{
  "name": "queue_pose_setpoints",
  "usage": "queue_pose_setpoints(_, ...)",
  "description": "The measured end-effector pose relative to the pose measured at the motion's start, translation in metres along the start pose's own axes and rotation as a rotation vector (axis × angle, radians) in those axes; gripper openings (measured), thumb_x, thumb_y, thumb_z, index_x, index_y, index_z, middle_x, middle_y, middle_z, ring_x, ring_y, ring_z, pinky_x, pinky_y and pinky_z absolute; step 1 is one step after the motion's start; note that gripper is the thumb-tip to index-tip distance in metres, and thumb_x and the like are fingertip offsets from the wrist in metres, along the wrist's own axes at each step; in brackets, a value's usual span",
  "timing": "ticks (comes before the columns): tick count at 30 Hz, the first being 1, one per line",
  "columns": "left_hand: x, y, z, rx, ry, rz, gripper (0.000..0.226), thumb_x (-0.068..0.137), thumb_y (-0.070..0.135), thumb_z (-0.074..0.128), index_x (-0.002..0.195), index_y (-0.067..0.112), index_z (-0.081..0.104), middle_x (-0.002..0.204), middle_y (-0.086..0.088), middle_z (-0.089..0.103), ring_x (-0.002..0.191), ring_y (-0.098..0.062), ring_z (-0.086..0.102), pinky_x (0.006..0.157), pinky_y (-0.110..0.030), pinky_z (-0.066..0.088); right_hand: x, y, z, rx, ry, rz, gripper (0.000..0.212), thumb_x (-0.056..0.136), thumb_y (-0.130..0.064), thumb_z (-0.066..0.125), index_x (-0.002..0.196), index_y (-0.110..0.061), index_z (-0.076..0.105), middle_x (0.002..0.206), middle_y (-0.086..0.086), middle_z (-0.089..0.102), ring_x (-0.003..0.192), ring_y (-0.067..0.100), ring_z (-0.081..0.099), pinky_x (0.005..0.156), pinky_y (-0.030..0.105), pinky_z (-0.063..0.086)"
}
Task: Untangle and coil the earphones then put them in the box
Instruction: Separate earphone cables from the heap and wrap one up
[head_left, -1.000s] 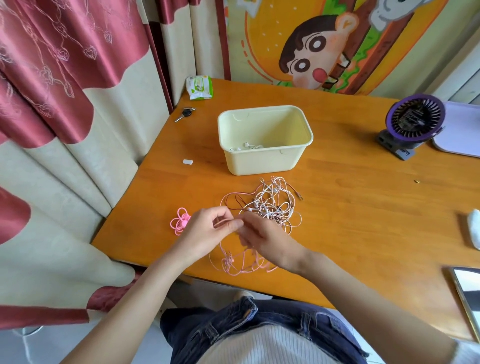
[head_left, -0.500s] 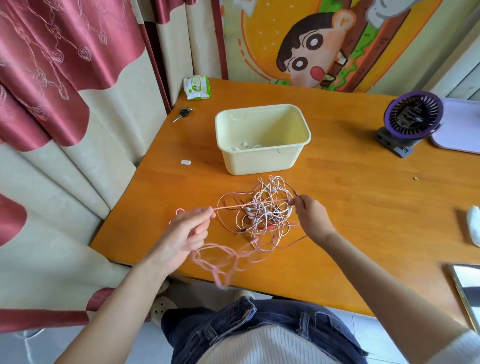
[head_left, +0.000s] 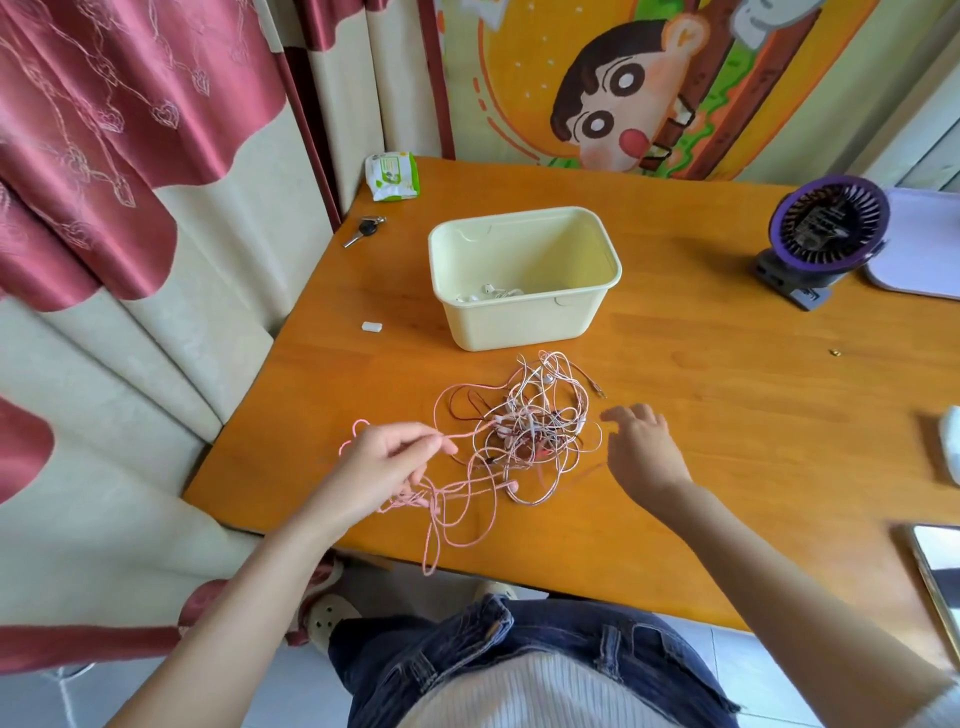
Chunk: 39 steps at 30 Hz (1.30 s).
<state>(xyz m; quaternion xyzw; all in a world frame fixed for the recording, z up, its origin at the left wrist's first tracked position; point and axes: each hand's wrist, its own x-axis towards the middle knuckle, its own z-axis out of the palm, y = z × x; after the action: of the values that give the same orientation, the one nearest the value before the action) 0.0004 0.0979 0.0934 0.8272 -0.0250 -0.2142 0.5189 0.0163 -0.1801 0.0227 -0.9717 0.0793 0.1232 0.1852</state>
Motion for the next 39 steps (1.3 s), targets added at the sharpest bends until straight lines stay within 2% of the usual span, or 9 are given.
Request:
queue_pose_setpoints(5, 0.009, 0.016, 0.036, 0.182, -0.104, 0.115, 0.02, 0.096, 0.019, 0.051, 0.088, 0.025, 0.068, 0.046, 0.023, 0.052, 0.046, 0.003, 0.048, 0.067, -0.019, 0.052, -0.044, -0.066, -0.018, 0.343, 0.078, -0.561, 0.035, 0.095, -0.008, 0.05, 0.129, -0.011, 0.05, 0.128, 0.005, 0.05, 0.12, 0.018, 0.044, 0.1, 0.017, 0.029)
queue_pose_setpoints(8, 0.013, 0.02, 0.045, 0.227, -0.067, 0.145, 0.029, 0.096, 0.02, 0.051, 0.073, 0.036, 0.056, 0.046, 0.024, 0.053, 0.047, 0.003, 0.049, 0.052, -0.009, 0.037, -0.051, -0.077, -0.012, 0.252, 0.006, -0.702, 0.046, 0.089, 0.007, 0.045, 0.131, -0.011, 0.046, 0.119, 0.006, 0.053, 0.111, 0.016, 0.045, 0.105, 0.023, 0.028)
queue_pose_setpoints(13, 0.008, 0.012, 0.038, 0.227, -0.081, 0.14, 0.027, 0.1, 0.024, 0.042, 0.075, 0.029, 0.052, 0.057, 0.009, 0.047, 0.054, -0.008, 0.048, 0.067, -0.039, 0.051, -0.051, -0.076, -0.013, 0.376, -0.134, -0.619, 0.021, 0.099, -0.018, 0.044, 0.109, -0.01, 0.061, 0.096, 0.001, 0.058, 0.086, 0.014, 0.052, 0.079, 0.023, 0.041)
queue_pose_setpoints(17, 0.001, 0.005, 0.031, 0.224, -0.119, 0.105, 0.026, 0.1, 0.027, 0.039, 0.078, 0.026, 0.054, 0.052, 0.009, 0.034, 0.052, -0.012, 0.035, 0.06, -0.027, 0.044, -0.045, -0.063, -0.021, 0.467, -0.095, -0.512, 0.02, 0.096, -0.016, 0.049, 0.084, -0.019, 0.064, 0.066, -0.011, 0.057, 0.06, 0.007, 0.049, 0.058, 0.016, 0.037)
queue_pose_setpoints(20, 0.001, -0.007, 0.022, 0.25, -0.107, 0.043, 0.03, 0.101, 0.024, 0.036, 0.077, 0.022, 0.052, 0.052, 0.008, 0.032, 0.049, -0.008, 0.033, 0.053, -0.028, 0.03, -0.031, -0.046, -0.024, 0.375, 0.026, -0.439, 0.022, 0.096, -0.017, 0.05, 0.083, -0.022, 0.068, 0.06, -0.015, 0.054, 0.073, 0.01, 0.052, 0.068, 0.024, 0.04)
queue_pose_setpoints(23, 0.004, -0.019, 0.02, 0.298, -0.154, -0.05, 0.031, 0.101, 0.019, 0.036, 0.075, 0.019, 0.052, 0.058, 0.004, 0.044, 0.057, -0.014, 0.048, 0.06, -0.03, 0.042, -0.017, -0.033, -0.02, 0.319, 0.079, -0.323, 0.023, 0.096, -0.021, 0.048, 0.084, -0.026, 0.067, 0.065, -0.014, 0.056, 0.084, 0.016, 0.05, 0.071, 0.031, 0.039)
queue_pose_setpoints(33, 0.005, -0.048, 0.013, 0.632, -0.199, -0.152, 0.03, 0.099, 0.022, 0.04, 0.075, 0.031, 0.056, 0.075, 0.012, 0.06, 0.06, -0.002, 0.054, 0.059, -0.019, 0.042, 0.02, 0.006, -0.035, 0.617, 0.359, 0.061, 0.027, 0.097, -0.01, 0.04, 0.08, -0.016, 0.06, 0.06, -0.006, 0.051, 0.058, 0.016, 0.047, 0.056, 0.02, 0.036)
queue_pose_setpoints(35, 0.002, -0.05, 0.013, 0.724, -0.151, -0.134, 0.034, 0.099, 0.021, 0.038, 0.073, 0.032, 0.056, 0.066, 0.015, 0.057, 0.055, 0.0, 0.049, 0.053, -0.013, 0.032, 0.024, 0.018, -0.031, 0.674, 0.413, 0.185, 0.027, 0.097, -0.012, 0.039, 0.084, -0.013, 0.062, 0.062, -0.002, 0.051, 0.065, 0.024, 0.049, 0.063, 0.031, 0.04)
queue_pose_setpoints(39, 0.001, -0.043, 0.014, 0.67, -0.066, -0.088, 0.035, 0.099, 0.018, 0.036, 0.07, 0.029, 0.053, 0.081, 0.013, 0.055, 0.078, -0.006, 0.053, 0.063, -0.016, 0.034, 0.016, 0.032, -0.02, 0.475, 0.293, 0.219, 0.028, 0.097, -0.013, 0.039, 0.101, -0.01, 0.067, 0.079, 0.001, 0.06, 0.083, 0.029, 0.054, 0.068, 0.032, 0.037)
